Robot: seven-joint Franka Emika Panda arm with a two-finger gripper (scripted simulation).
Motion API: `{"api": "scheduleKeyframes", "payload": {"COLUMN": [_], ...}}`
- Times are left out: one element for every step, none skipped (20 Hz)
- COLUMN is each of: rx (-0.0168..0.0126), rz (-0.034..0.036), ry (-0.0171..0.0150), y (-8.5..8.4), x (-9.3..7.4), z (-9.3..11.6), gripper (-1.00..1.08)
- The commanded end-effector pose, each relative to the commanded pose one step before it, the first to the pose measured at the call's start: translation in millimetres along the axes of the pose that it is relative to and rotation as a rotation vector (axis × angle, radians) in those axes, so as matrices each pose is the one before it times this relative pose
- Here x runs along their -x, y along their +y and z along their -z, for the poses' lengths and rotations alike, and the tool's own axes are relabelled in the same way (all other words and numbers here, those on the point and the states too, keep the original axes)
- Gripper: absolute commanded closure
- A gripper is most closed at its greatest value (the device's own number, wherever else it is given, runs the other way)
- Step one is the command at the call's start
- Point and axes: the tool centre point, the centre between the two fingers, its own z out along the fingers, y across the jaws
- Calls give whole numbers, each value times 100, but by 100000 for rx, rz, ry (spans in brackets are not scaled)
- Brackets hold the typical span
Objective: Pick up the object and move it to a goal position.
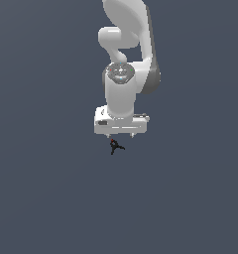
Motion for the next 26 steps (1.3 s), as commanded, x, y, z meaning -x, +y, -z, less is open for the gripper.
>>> {"api": "scheduleKeyframes", "payload": {"rx": [0, 12, 32, 51, 69, 85, 84, 62, 41, 21, 4, -10, -5, 16, 29, 37, 43, 49, 54, 59, 63, 67, 70, 71, 71, 70], "rz": [0, -118, -367, -602, -835, -1074, -1118, -878, -634, -388, -138, 153, 316, 331, 424, 568, 729, 880, 1036, 1180, 1310, 1448, 1587, 1735, 1887, 2037], "ry": [0, 17, 50, 82, 113, 145, 148, 113, 78, 44, 11, -20, -20, 7, 21, 26, 29, 31, 35, 38, 43, 49, 54, 58, 63, 68], "y": [1, 58, 184, 300, 413, 525, 537, 410, 285, 162, 46, -72, -85, -7, 26, 29, 21, 17, 11, 10, 12, 15, 15, 11, 5, 0], "x": [0, -11, -33, -55, -76, -97, -100, -79, -57, -34, -10, 13, 24, 17, 18, 25, 34, 43, 52, 62, 70, 80, 90, 102, 114, 127], "z": [0, 28, 83, 137, 191, 246, 257, 203, 147, 90, 31, -34, -73, -76, -98, -130, -166, -200, -234, -266, -294, -324, -353, -383, -414, -443], "gripper": [-92, -92, -92, -92, -92, -92, -92, -92, -92, -92, -92, -92, -92, -92, -92, -92, -92, -92, -92, -92, -92, -92, -92, -92, -92, -92]}}
